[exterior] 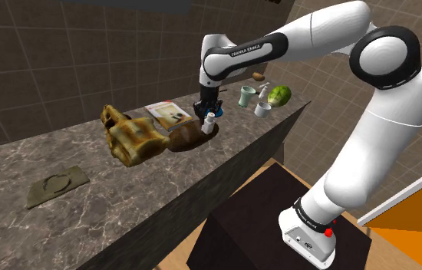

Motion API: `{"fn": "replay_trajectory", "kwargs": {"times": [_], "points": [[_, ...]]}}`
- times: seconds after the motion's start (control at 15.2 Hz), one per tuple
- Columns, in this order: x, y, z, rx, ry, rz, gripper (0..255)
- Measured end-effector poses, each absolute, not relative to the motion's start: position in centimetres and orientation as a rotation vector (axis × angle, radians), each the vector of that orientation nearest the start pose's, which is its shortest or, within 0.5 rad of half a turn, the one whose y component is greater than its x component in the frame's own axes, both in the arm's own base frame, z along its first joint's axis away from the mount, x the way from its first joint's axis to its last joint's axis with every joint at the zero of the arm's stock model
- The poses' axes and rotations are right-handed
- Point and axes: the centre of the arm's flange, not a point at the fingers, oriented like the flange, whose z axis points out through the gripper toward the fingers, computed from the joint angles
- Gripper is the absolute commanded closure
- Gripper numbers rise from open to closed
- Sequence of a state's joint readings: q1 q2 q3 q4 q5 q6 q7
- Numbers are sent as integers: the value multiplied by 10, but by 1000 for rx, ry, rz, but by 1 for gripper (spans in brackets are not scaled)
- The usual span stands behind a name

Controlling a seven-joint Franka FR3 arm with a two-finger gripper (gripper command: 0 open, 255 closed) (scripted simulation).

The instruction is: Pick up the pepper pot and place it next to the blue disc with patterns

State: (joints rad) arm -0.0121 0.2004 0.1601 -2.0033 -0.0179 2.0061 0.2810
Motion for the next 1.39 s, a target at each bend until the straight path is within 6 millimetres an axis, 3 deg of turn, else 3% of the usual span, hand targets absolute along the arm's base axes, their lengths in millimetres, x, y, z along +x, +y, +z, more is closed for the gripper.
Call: {"fn": "replay_trajectory", "kwargs": {"times": [1.12, 1.39], "points": [[619, -140, 345, -3146, 194, 307, 255], [631, -180, 345, -3146, 194, 306, 255]]}}
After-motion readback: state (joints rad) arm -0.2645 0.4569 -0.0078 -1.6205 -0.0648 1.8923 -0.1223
